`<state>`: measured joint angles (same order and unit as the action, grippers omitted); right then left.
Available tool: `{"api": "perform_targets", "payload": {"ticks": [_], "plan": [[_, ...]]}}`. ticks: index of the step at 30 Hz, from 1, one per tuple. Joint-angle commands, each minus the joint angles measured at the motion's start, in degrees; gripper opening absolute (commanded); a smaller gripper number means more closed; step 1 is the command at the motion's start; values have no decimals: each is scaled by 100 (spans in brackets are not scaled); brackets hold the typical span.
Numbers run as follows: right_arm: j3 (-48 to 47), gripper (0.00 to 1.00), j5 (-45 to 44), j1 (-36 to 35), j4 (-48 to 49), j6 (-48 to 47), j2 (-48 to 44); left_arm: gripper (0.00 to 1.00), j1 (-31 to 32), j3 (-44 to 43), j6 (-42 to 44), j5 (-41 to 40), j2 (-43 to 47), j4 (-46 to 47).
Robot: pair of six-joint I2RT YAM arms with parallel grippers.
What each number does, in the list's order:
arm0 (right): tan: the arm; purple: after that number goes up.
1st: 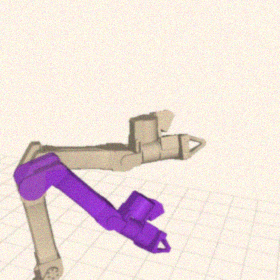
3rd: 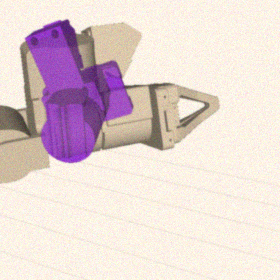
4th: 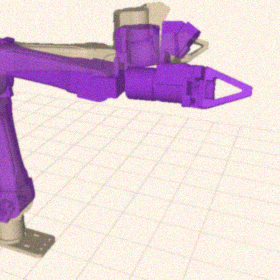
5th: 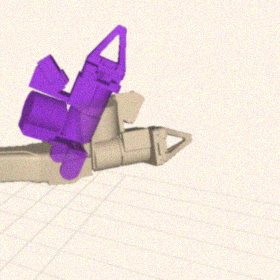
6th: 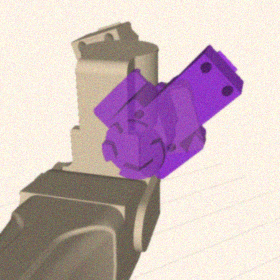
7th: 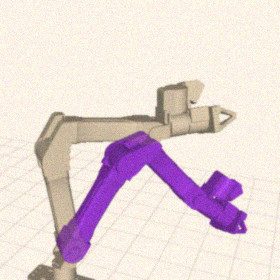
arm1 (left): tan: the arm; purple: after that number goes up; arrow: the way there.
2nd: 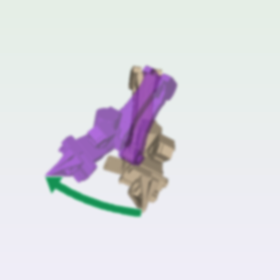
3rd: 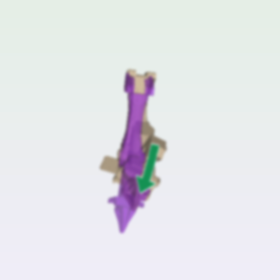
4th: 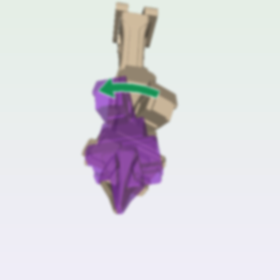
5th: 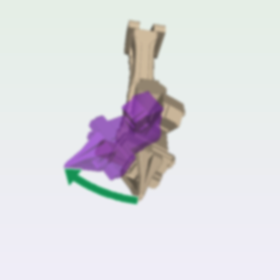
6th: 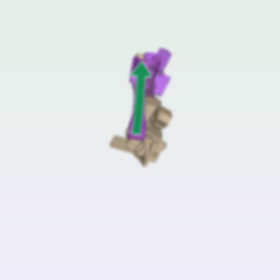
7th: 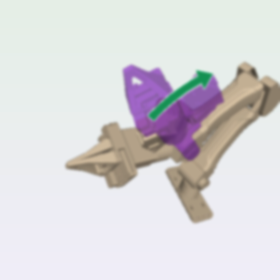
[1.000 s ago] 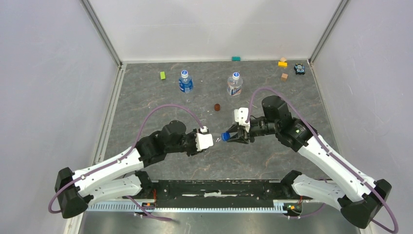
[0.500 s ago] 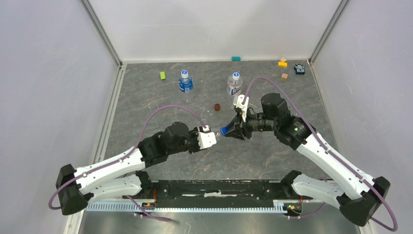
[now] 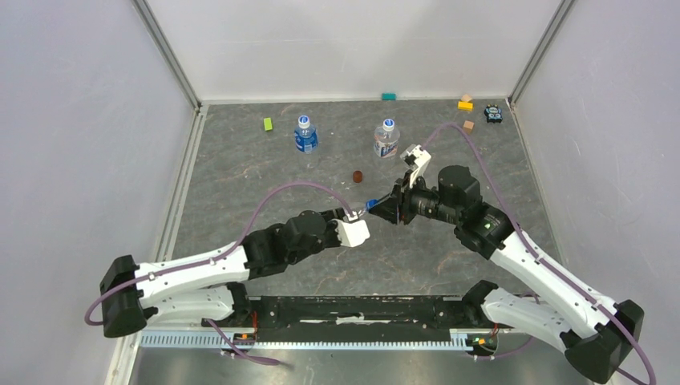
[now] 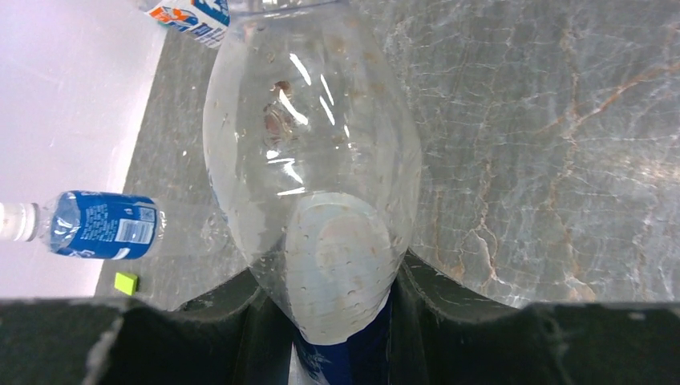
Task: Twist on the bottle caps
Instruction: Screw the bottle cap onto the plastic bottle.
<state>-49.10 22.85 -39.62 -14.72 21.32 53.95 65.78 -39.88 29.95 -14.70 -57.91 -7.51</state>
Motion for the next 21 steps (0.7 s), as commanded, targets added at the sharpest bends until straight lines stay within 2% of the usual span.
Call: {"api": "perform_targets", "payload": {"ticks": [1, 7, 11, 14, 21], "plan": [[456, 0, -501, -107, 699, 1056, 184, 35, 639, -326, 535, 525, -49, 2965], [827, 0, -604, -100, 1219, 1778, 98, 34, 878, -148, 606, 94, -308, 3614], [932, 0, -804, -110, 1181, 2020, 115, 33, 1187, -108, 1115, -515, -592, 3914], [908, 0, -1001, -104, 1049, 1963, 87, 33, 1334, -118, 1302, -916, -812, 3913], [834, 3, -1360, -107, 946, 1858, -1, 34, 1344, -16, 1019, -1789, -998, 3468]]}}
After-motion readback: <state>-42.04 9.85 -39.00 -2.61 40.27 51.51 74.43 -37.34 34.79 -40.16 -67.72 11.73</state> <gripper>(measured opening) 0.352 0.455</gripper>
